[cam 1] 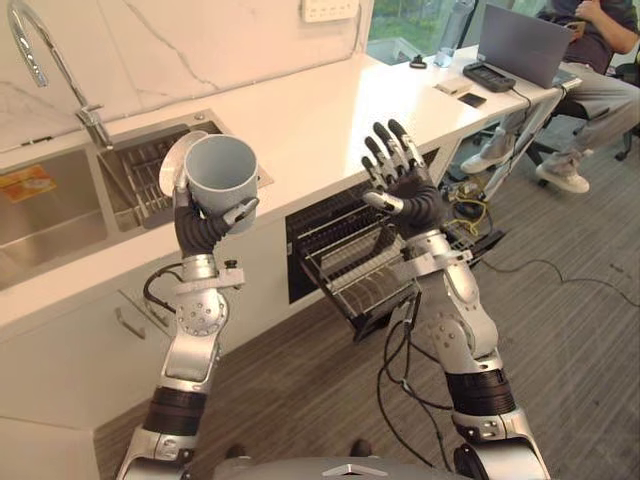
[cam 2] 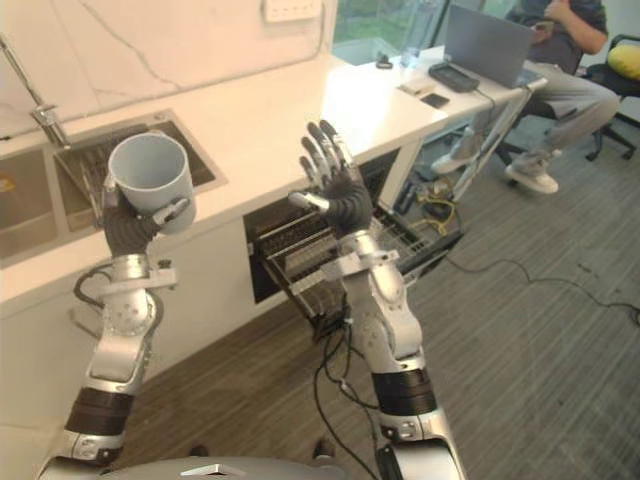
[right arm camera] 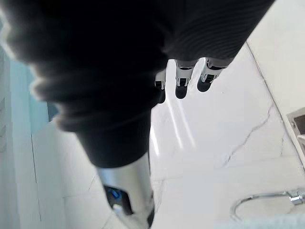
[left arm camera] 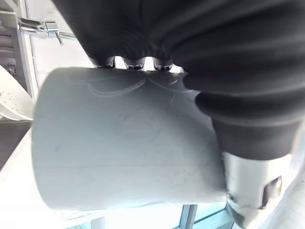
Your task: Walk over to the sink, pick up the cup, carry it to the dishwasher, place the cup inside the dishwasher, then close the dishwasher door
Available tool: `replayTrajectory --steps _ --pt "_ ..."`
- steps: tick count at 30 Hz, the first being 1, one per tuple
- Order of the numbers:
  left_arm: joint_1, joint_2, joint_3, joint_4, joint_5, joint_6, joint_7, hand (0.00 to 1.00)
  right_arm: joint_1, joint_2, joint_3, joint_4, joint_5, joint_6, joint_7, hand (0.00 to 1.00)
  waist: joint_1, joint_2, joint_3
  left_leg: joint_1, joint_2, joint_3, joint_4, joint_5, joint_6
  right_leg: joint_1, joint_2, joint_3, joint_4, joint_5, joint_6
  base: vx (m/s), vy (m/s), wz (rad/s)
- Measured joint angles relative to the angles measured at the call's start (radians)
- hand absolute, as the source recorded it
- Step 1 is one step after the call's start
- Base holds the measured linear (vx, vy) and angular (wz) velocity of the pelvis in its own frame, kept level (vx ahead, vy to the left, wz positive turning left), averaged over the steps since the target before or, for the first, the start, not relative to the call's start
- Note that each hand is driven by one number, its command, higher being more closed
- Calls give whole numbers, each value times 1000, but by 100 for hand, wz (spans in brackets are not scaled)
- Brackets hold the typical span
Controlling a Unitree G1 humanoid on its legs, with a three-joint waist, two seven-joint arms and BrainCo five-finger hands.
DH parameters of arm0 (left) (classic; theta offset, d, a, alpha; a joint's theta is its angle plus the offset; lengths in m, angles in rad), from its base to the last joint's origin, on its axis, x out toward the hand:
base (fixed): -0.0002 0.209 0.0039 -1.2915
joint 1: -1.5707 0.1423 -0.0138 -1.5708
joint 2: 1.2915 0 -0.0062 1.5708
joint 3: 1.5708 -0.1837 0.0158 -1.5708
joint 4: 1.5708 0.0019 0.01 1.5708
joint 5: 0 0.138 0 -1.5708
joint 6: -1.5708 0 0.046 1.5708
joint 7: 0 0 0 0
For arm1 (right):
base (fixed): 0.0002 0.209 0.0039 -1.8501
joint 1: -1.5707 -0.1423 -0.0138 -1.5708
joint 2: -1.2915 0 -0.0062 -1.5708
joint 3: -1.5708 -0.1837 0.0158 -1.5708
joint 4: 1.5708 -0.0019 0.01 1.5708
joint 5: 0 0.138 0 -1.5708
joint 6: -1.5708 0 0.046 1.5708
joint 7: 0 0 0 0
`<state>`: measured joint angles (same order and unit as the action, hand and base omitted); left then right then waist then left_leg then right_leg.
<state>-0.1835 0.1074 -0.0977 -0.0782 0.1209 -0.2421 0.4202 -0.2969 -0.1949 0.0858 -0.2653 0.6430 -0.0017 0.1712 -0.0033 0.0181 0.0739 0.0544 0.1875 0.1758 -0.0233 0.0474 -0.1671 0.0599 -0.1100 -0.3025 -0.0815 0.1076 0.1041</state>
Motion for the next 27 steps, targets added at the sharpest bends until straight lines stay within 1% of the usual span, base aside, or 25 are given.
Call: replayTrajectory --steps 3,7,9,12,16,18,21,24,25,27 --pt "-10 -4 -33 29 71 35 33 100 -7 30 53 -2 1 10 0 0 -1 0 -4 0 -5 -1 0 2 2 -1 -5 0 -6 5 1 -43 16 1" --pt "-28 -9 -66 30 147 67 55 100 -7 54 130 -2 1 23 -1 0 1 2 -11 -2 -6 0 -7 10 1 -6 -7 -2 -7 8 1 -43 3 1" --pt "-31 -10 -85 32 186 84 69 100 -8 69 169 -1 1 27 -2 0 1 9 -31 -2 -7 0 -29 25 1 -15 -6 -6 -7 10 -1 0 0 0" --pt "-43 -12 -103 56 221 104 82 100 -25 72 199 8 0 29 -5 0 4 18 -38 -3 -8 0 -32 31 2 -18 -7 -6 -7 13 -1 0 0 0" --pt "-64 -12 -105 62 241 117 114 100 -42 73 211 10 0 30 -10 0 4 23 -42 -3 -9 0 -32 33 0 -21 -7 -6 -7 14 -2 -16 -1 0" --pt "-66 -13 -107 62 249 123 123 100 -43 74 216 10 0 30 -17 0 3 25 -43 -3 -9 -1 -32 33 -1 -22 -8 -7 -7 14 -2 0 0 0" --pt "-69 -14 -121 62 256 143 138 100 -43 76 228 10 -14 27 -49 0 4 30 -47 -6 -9 -1 -32 34 -1 -23 -8 -10 -7 15 -3 0 0 0" --pt "-69 -30 -125 62 256 150 143 100 -43 76 229 10 -25 26 -52 0 4 30 -47 -7 -9 -2 -32 35 -1 -24 -8 -10 -7 15 -3 0 0 0" --pt "-70 -31 -129 62 257 155 144 100 -43 75 230 10 -37 26 -55 0 4 31 -47 -8 -9 -2 -32 35 -1 -25 -9 -10 -7 15 -3 0 0 0" --pt "-77 -37 -139 62 257 167 151 100 -43 75 241 10 -78 22 -84 0 4 31 -48 -9 -9 -2 -32 36 1 -26 -9 -10 -7 15 -3 0 0 0"
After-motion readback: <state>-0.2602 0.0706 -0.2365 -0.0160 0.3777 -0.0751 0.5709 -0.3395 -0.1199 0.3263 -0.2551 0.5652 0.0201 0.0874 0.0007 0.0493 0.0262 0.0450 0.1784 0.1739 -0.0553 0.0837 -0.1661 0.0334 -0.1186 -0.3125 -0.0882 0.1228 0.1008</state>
